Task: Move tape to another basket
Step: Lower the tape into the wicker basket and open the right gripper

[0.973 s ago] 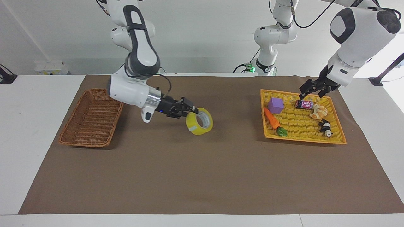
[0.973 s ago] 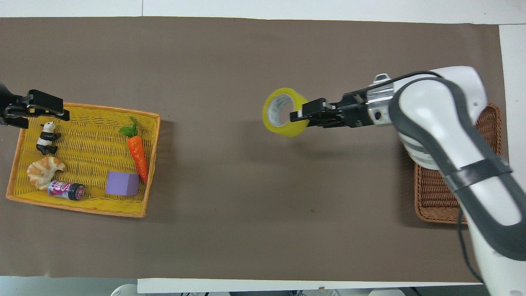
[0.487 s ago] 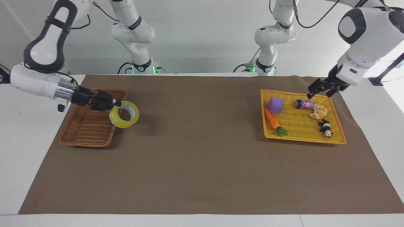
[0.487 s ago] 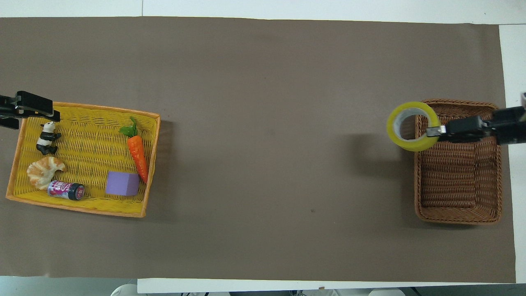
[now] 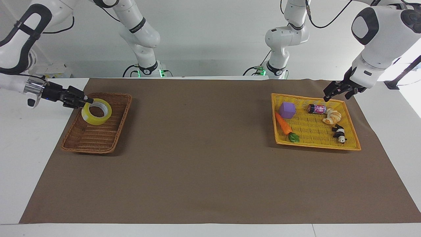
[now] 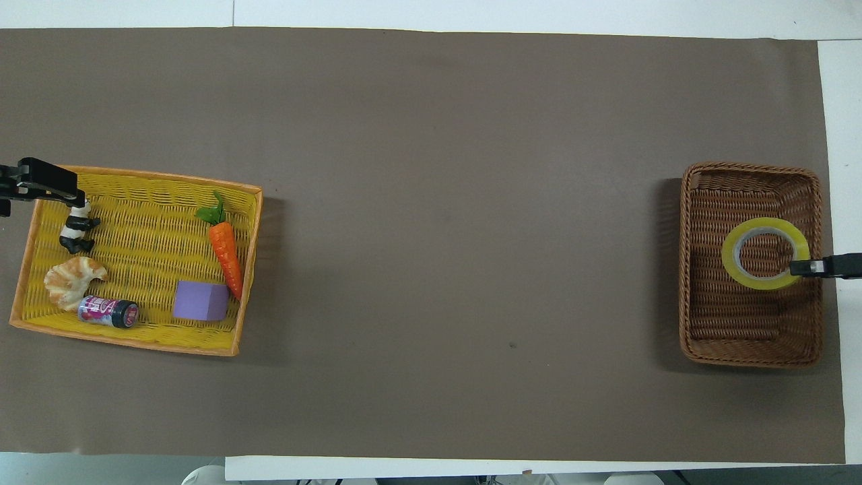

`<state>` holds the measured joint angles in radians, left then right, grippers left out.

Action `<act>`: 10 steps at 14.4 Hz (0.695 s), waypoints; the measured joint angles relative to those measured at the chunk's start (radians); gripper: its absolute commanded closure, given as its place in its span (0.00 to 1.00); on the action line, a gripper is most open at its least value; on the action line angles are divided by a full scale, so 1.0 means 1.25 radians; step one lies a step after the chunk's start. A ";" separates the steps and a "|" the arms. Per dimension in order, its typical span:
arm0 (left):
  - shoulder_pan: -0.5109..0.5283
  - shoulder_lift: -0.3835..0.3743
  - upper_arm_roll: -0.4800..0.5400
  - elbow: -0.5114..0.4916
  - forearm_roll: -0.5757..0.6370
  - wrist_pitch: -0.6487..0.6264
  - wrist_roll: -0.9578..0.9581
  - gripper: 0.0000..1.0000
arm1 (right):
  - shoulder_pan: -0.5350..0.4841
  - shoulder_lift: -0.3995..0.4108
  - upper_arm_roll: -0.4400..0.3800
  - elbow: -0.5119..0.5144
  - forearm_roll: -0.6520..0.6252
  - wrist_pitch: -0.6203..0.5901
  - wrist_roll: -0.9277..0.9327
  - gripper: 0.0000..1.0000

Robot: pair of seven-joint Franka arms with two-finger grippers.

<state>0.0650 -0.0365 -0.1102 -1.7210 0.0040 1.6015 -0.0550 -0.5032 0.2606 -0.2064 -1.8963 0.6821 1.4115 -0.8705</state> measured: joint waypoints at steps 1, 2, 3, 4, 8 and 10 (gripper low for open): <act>0.000 -0.001 0.000 0.000 0.003 0.000 0.000 0.00 | 0.001 0.015 0.003 -0.001 -0.005 0.003 -0.022 1.00; 0.000 -0.001 0.001 0.000 0.004 0.000 0.000 0.00 | 0.001 0.028 0.005 -0.002 -0.016 0.007 -0.044 1.00; 0.000 -0.001 0.001 0.000 0.004 0.000 0.000 0.00 | 0.001 0.039 0.005 -0.007 -0.028 0.016 -0.065 1.00; 0.000 -0.001 0.001 0.000 0.005 0.000 0.000 0.00 | -0.001 0.047 0.004 -0.014 -0.035 0.026 -0.090 1.00; -0.005 -0.001 0.000 0.000 0.005 0.000 0.000 0.00 | -0.008 0.067 0.004 -0.023 -0.038 0.044 -0.152 0.01; -0.005 -0.001 -0.001 0.000 0.005 0.000 0.000 0.00 | -0.001 0.066 0.006 -0.016 -0.055 0.064 -0.156 0.00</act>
<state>0.0584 -0.0383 -0.1113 -1.7214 0.0097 1.6009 -0.0550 -0.5050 0.3429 -0.1986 -1.9159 0.6138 1.4911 -1.0657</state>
